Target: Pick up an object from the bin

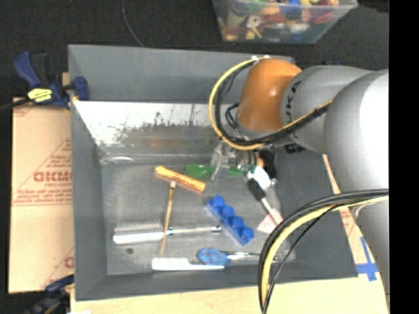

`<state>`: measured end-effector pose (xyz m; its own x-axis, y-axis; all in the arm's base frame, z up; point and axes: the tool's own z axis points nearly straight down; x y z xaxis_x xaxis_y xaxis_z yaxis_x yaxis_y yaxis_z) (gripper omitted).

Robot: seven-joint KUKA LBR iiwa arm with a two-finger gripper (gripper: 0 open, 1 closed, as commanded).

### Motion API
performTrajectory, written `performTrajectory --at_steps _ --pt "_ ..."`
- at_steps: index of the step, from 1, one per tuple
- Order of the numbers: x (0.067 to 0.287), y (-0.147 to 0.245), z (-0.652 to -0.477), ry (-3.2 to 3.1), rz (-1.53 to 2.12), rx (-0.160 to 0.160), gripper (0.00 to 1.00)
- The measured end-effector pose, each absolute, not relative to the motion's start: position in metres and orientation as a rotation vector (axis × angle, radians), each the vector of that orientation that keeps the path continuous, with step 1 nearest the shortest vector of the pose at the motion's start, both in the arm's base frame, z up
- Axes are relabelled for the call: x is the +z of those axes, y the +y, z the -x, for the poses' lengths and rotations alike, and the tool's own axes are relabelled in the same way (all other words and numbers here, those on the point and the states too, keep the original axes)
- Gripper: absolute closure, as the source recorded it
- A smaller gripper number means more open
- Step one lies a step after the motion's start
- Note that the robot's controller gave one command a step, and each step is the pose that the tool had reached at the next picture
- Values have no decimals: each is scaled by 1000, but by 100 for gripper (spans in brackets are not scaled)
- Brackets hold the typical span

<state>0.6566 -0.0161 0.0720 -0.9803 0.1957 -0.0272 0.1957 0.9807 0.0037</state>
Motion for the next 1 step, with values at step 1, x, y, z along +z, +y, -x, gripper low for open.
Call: performTrajectory --at_steps 1 --pt "82 -18 -658 3090 -304 0 100"
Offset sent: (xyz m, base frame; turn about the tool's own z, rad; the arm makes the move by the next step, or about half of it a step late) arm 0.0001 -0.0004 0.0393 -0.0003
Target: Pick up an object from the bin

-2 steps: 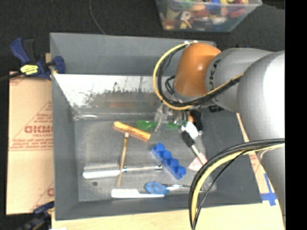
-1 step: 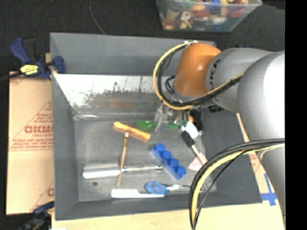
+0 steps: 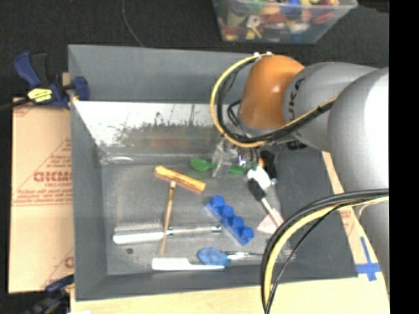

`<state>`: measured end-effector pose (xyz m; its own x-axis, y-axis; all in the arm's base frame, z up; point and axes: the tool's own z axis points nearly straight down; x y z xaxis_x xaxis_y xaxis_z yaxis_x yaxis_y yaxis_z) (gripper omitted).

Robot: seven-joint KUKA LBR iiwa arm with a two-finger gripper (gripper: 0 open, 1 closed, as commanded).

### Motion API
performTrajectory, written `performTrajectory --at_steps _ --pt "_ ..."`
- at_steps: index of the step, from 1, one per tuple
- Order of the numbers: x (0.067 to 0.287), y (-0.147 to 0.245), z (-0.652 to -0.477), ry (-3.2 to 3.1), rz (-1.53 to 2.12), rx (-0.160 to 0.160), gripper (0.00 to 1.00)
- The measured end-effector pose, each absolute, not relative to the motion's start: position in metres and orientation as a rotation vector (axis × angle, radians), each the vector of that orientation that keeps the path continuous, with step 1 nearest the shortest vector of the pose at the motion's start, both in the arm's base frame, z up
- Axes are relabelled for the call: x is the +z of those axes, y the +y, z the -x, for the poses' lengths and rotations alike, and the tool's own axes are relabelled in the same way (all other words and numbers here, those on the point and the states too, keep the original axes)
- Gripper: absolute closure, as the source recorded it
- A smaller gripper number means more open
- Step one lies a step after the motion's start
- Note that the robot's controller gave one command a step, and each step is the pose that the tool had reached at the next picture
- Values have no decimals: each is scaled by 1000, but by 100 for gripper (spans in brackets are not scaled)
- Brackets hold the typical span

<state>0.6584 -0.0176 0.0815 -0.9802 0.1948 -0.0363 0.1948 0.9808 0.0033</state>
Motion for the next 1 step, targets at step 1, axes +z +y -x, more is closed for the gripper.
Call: performTrajectory --at_steps 1 --pt "113 -18 -658 3091 -302 -1 100"
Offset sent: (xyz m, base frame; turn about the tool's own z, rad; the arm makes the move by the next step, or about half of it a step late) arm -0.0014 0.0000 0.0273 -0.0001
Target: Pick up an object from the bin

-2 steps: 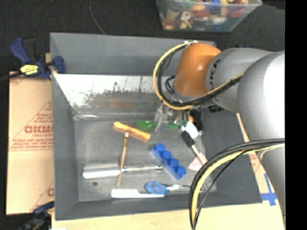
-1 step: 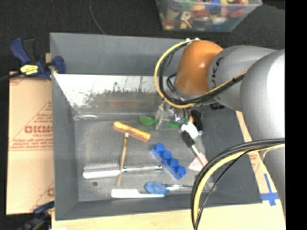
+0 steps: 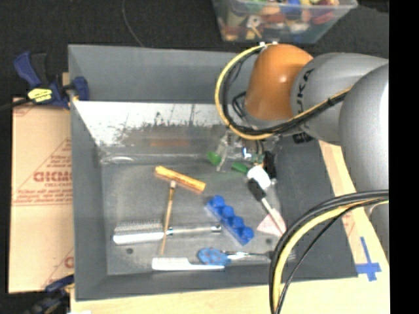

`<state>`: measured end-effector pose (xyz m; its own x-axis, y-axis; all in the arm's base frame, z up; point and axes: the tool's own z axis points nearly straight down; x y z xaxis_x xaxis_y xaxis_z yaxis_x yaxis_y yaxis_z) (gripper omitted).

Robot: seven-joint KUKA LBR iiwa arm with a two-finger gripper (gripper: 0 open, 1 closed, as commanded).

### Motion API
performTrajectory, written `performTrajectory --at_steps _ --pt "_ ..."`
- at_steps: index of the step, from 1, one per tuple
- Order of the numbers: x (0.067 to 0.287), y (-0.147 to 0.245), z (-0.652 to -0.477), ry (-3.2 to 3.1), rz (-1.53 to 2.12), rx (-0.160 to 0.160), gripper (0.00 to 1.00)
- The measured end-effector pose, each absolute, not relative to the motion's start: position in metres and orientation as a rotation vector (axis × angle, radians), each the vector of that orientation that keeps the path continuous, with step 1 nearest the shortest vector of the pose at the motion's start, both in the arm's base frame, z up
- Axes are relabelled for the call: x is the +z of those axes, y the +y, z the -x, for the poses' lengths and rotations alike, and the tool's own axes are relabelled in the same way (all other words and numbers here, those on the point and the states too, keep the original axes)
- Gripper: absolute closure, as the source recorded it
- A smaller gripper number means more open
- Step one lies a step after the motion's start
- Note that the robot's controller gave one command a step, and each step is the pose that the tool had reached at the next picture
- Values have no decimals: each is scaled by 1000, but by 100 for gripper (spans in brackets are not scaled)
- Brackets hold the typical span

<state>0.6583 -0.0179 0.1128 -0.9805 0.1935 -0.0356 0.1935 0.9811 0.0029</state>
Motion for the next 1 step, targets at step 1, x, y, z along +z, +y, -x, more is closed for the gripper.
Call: performTrajectory --at_steps 1 --pt "110 -19 -658 3092 -301 -4 100"
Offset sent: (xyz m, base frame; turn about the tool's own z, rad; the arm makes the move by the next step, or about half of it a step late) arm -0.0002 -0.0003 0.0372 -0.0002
